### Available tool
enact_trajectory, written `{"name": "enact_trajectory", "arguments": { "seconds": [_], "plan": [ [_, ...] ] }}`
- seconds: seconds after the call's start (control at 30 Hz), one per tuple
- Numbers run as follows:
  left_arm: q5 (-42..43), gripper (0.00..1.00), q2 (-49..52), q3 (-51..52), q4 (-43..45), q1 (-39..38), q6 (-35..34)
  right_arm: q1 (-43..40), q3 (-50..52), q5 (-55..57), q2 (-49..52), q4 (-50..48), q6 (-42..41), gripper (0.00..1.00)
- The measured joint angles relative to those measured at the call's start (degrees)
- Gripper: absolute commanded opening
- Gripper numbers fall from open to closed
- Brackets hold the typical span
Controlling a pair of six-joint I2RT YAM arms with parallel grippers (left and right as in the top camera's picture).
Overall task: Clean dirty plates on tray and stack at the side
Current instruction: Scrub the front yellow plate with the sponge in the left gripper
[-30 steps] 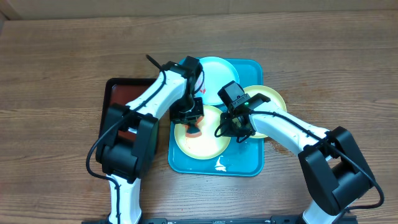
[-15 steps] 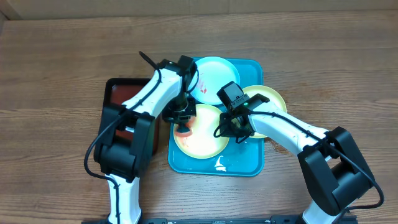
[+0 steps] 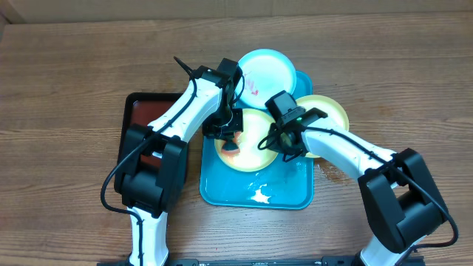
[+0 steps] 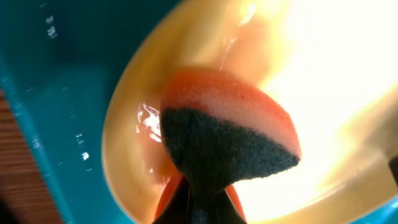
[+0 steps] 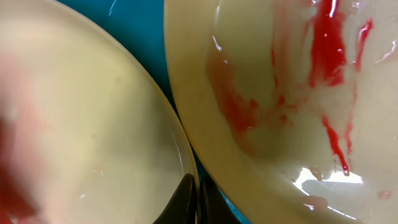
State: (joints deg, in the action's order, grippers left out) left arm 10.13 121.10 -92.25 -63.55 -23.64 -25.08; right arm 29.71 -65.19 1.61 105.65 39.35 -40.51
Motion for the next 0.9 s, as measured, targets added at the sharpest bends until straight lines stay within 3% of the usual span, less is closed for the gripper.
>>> {"name": "enact_trajectory", "arguments": {
  "seconds": [0.23, 0.53, 0.7, 0.9],
  "plan": [
    [-1.7, 0.04, 0.0, 0.0, 2.4, -0.4, -0.8, -1.2, 0.0, 0.8, 0.0, -0.3, 1.2, 0.04],
    [-12.7, 0.04, 0.0, 1.6, 2.8, -1.0, -4.0, -0.3, 0.0, 0.3, 0.0, -0.3, 3.1, 0.04],
    [-4.7, 0.04, 0.8, 1.9, 10.4, -1.2, -0.7, -0.4, 0.0, 0.4, 0.0, -0.1, 4.5, 0.04],
    [5.3, 0.04, 2.6, 1.7, 10.6, -2.3, 2.1, -0.8, 0.0, 1.4, 0.0, 1.1, 5.9, 0.04]
  ]
}}
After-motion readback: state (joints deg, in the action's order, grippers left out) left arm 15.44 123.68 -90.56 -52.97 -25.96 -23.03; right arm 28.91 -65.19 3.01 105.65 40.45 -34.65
